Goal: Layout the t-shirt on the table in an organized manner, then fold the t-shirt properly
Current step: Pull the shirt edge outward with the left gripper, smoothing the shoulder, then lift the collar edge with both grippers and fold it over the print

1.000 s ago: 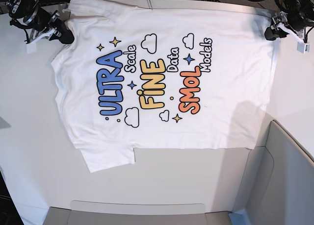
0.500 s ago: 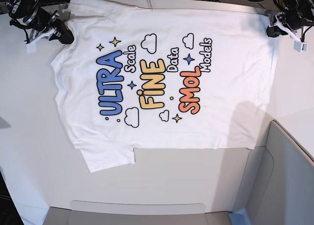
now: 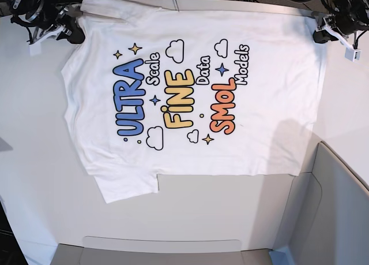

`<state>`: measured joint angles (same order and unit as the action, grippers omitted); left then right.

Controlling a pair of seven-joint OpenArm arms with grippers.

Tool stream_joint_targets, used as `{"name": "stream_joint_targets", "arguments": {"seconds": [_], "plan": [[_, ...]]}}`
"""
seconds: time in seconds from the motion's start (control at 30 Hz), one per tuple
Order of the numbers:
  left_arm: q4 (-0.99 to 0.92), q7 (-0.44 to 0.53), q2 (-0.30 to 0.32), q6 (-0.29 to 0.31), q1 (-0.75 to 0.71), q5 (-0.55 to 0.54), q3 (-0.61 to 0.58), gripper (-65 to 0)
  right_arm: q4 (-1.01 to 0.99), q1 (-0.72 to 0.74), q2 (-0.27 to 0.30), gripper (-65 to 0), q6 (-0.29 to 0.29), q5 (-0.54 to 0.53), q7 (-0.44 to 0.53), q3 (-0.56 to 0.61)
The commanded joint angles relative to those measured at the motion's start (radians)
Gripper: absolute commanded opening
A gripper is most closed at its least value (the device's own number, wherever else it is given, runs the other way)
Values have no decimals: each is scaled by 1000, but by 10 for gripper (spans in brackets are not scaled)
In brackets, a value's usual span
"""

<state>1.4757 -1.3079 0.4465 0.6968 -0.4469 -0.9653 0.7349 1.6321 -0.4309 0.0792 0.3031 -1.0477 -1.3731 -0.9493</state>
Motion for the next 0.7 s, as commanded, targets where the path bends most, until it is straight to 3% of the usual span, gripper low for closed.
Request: {"name": "stream_joint_targets", "arguments": {"seconds": [0.0,0.17,0.3,0.67], "plan": [[32,-6,18,1,-8,-1,22,-650,38,-18,14,-650,-3,24,-23,-4],[136,-14,15,1,-11,-1,93,-650,141,-52,14,-650,-3,-55,-23,-6],[185,-88,16,1,0,-1,145,-650,198,-56,14,-650,-3,-62,-23,-7],[257,-88,13,1,161,-2,140,-650,290,2,34,-650,-3,-113,-23,-7]]}}
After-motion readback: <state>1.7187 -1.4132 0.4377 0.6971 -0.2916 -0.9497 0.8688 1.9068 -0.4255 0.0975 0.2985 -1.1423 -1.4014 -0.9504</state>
